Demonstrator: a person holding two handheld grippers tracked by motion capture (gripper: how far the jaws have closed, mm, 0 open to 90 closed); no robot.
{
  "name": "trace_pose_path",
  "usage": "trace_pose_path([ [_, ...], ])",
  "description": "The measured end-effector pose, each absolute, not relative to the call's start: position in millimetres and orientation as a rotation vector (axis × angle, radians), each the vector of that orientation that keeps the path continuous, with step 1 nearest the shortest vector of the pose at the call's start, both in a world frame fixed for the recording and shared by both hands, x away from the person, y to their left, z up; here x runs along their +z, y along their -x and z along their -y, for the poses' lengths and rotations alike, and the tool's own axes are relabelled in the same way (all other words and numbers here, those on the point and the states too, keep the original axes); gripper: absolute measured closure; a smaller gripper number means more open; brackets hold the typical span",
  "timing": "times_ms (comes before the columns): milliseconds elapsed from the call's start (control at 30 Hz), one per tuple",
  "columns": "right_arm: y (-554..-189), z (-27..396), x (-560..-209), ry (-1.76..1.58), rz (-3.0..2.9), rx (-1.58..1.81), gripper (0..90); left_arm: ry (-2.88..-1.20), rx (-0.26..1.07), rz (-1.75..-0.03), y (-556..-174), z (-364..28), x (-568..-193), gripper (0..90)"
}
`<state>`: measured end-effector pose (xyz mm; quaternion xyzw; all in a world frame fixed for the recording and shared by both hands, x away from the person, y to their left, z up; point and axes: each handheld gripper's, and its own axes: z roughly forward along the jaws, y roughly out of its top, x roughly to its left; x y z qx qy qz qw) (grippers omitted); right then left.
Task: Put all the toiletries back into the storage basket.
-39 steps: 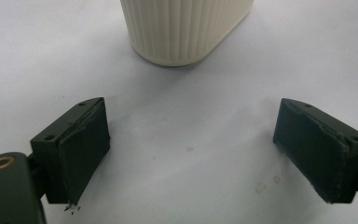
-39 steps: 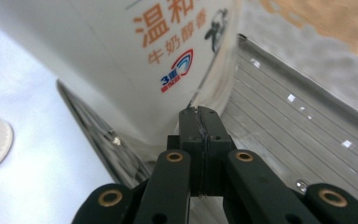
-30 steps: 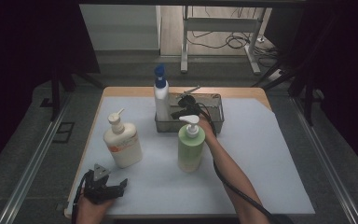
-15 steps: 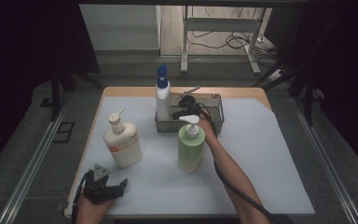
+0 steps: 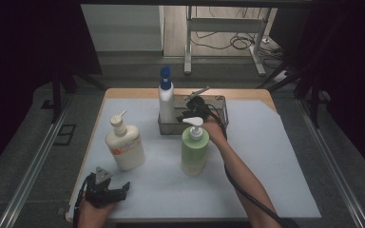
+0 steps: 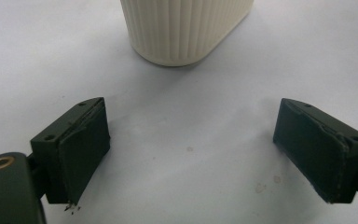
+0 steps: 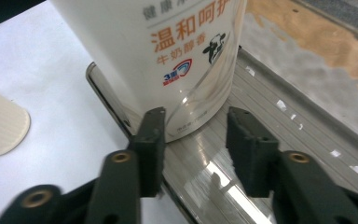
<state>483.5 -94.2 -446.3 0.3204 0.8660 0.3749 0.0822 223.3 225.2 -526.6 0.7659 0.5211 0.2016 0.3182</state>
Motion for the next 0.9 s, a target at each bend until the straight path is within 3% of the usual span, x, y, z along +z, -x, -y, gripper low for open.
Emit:
trace_pose_path([
  [133,-479.0,99.1,-440.2,-0.949,-2.578,1.137,44.8,-2.015,0.531,-1.371,-223.3,-225.3,-526.6,10.3],
  [533,-466.3,116.2,-429.3,-0.892,-2.540,1.164,28.7,-2.014,0.532,-1.370,-223.3,-225.3,-526.7,10.3],
  [900,-454.8,136.7,-421.8,-0.889,-2.540,1.165,25.4,-2.013,0.531,-1.370,-223.2,-225.2,-526.8,10.3],
])
